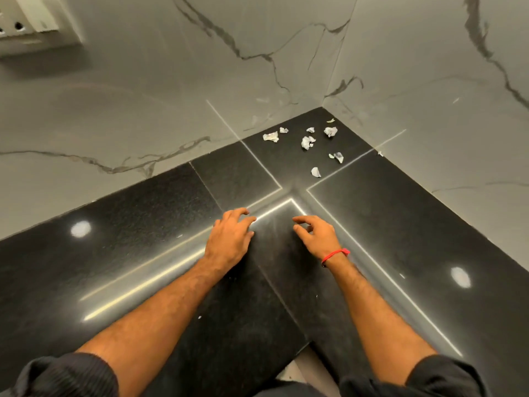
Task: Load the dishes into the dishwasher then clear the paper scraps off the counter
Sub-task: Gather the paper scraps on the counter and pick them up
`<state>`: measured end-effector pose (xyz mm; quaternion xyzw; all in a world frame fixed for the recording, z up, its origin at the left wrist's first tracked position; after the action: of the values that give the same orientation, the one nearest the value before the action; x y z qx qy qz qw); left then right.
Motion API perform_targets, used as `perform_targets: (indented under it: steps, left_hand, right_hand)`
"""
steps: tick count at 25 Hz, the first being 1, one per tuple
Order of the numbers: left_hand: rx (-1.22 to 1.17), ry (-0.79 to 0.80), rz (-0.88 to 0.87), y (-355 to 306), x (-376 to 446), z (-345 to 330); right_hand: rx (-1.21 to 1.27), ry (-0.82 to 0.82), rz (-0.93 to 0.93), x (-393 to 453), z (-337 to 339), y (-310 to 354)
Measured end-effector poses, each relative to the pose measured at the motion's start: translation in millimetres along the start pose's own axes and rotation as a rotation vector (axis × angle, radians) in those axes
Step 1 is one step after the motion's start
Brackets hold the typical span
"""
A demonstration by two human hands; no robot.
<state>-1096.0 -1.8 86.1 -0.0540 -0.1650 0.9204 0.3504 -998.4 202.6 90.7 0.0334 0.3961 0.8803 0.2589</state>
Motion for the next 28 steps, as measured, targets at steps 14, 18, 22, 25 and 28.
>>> perform_targets:
  steps: [14, 18, 22, 25, 28]
  left_hand:
    - [0.038, 0.198, -0.047, -65, 195, -15]
    - [0.055, 0.197, -0.060, -72, 225, -17]
    - [0.096, 0.244, -0.014, -74, 272, -17]
    - [0.124, 0.257, 0.093, -60, 308, -22]
    - [0.126, 0.309, 0.157, -44, 335, -32]
  right_hand:
    - [-0.527, 0.179, 0.225, 168, 13, -48]
    - [-0.281, 0.004, 0.352, 187, 33, -49]
    - [-0.392, -0.009, 0.085, 243, 76, -89]
    - [-0.469, 0.180, 0.295, 228, 40, -67]
    - [-0.070, 0.078, 0.444, 215, 37, -56]
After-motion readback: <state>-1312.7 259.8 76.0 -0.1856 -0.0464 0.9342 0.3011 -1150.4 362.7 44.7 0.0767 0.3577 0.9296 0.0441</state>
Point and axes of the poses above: each hand's wrist, its own x-axis towards the middle knuckle, its own z-axis out of the back of the hand, y = z × x, the point moved 5 cm from there along x, towards the middle knuckle, and after that the axes turned 1 degree about -z, right-handed, at the moved point
